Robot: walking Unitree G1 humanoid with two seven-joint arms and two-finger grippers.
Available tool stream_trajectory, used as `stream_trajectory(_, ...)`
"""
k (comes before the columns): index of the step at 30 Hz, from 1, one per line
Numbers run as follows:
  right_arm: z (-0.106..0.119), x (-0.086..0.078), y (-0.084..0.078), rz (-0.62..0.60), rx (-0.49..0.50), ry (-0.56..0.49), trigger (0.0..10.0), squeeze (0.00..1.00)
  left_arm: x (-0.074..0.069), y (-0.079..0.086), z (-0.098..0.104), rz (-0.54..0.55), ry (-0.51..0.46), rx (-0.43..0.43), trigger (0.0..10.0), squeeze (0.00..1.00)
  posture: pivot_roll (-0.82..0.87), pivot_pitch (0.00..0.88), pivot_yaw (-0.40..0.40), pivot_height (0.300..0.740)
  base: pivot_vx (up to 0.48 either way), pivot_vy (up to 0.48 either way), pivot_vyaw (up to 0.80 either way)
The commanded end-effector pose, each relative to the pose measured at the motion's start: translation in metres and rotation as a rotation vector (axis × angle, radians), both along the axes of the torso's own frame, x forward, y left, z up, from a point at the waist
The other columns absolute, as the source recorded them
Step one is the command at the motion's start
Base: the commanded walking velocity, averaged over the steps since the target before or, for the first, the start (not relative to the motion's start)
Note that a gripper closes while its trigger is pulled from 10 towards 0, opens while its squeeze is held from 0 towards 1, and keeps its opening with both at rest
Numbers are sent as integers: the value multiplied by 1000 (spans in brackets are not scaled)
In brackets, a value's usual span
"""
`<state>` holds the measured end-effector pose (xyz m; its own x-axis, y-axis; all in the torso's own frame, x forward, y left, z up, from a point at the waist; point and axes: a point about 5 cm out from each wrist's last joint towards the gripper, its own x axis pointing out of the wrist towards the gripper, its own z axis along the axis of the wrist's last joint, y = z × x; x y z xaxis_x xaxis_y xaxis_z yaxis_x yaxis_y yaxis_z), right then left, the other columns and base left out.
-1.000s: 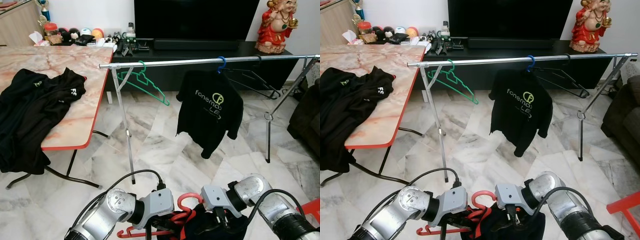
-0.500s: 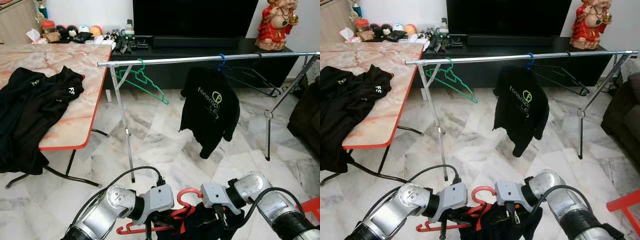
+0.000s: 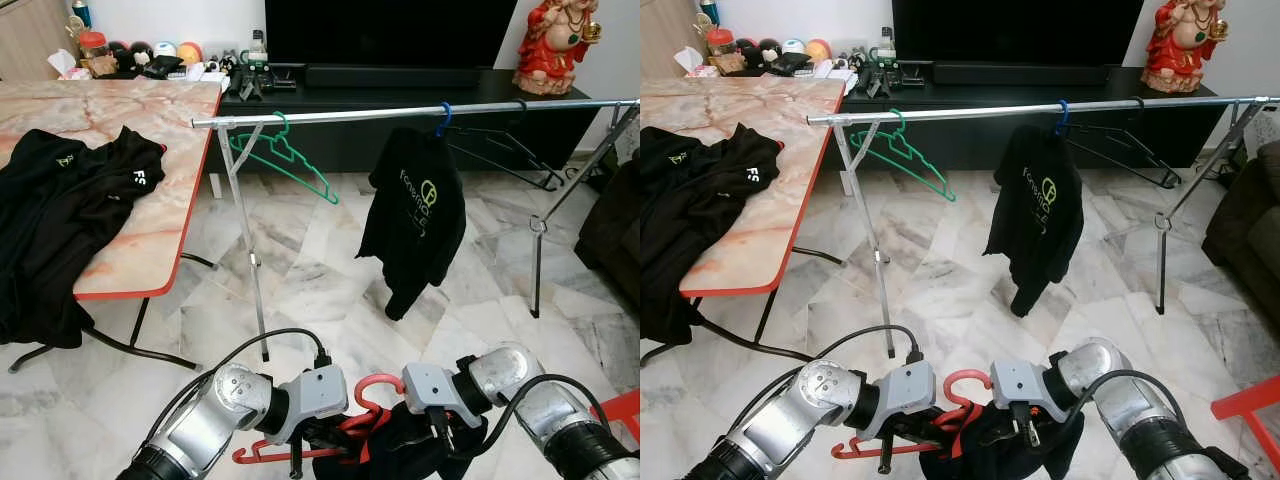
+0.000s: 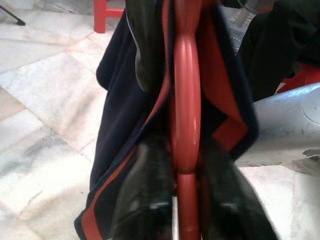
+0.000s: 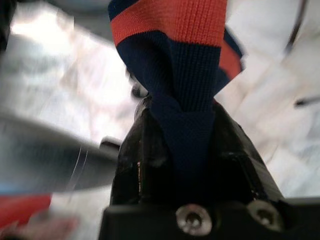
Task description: Hang hanger
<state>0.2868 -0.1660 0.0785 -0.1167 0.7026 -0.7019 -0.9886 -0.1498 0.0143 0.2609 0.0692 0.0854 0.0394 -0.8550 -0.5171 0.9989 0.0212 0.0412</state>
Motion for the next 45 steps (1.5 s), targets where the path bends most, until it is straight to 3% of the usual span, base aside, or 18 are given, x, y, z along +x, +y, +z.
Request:
stream_trajectory(1,-6,-3,-8,5,-58,10,0,0,7,7,10,0,-52,9,10000,1000,56,89,-57,740,0,0,0)
stream_trajectory(4,-8,-4,-14,-6,-77,14,0,0,10,22,12,3,-48,48,10000,1000,59,86,-56,740,0,0,0)
stream_trajectory(13,-13,-6,-17,-40,-73,12,0,0,15,45,14,55,-51,91,10000,1000,56,70,-50,740,0,0,0)
stream_trajectory(14,-10,-3,-22,-80,-63,-5,0,0,20,54,14,132,-68,86,10000,1000,58,70,-49,740,0,0,0)
stream_trajectory(16,-8,-2,-25,-96,-60,-13,0,0,21,57,14,161,-77,86,10000,1000,62,70,-50,740,0,0,0)
stream_trajectory(18,4,9,-36,-213,-27,-68,0,0,26,70,8,304,-108,65,10000,1000,69,72,-48,740,0,0,0)
stream_trajectory(20,10,16,-42,-282,-12,-104,0,0,28,75,7,375,-113,32,10000,1000,68,71,-46,740,0,0,0)
stream_trajectory(21,18,21,-51,-364,16,-146,0,0,33,88,5,525,-142,1,10000,1000,67,70,-41,740,0,0,0)
stream_trajectory(22,18,21,-51,-364,16,-146,0,0,33,88,5,525,-142,1,10000,1000,67,70,-41,740,0,0,0)
stream_trajectory(23,21,22,-57,-396,28,-170,0,0,33,97,1,621,-142,-12,10000,1000,68,68,-40,740,0,0,0)
stream_trajectory(25,21,21,-59,-407,27,-179,0,0,30,99,-3,632,-129,-11,10000,1000,65,67,-40,740,0,0,0)
stream_trajectory(27,24,21,-68,-450,24,-199,0,0,26,105,-9,744,-115,-47,10000,1000,65,65,-40,740,0,0,0)
stream_trajectory(30,32,22,-71,-468,39,-228,0,0,22,104,-20,843,-65,-93,10000,1000,60,67,-33,740,0,0,0)
stream_trajectory(33,37,23,-69,-450,41,-240,0,0,19,97,-31,858,-26,-84,10000,1000,56,76,-41,740,0,0,0)
stream_trajectory(34,42,26,-68,-447,42,-263,0,0,14,86,-43,828,6,-54,10000,1000,51,81,-42,740,0,0,0)
stream_trajectory(35,48,29,-66,-446,55,-282,0,0,13,76,-49,830,26,-78,10000,1000,51,81,-42,740,0,0,0)
stream_trajectory(40,66,34,-60,-413,71,-339,0,0,19,57,-52,907,88,-193,10000,1000,38,93,-53,740,0,0,0)
stream_trajectory(45,82,37,-50,-376,112,-376,0,0,22,55,-56,947,136,-237,10000,1000,14,100,-57,740,0,0,0)
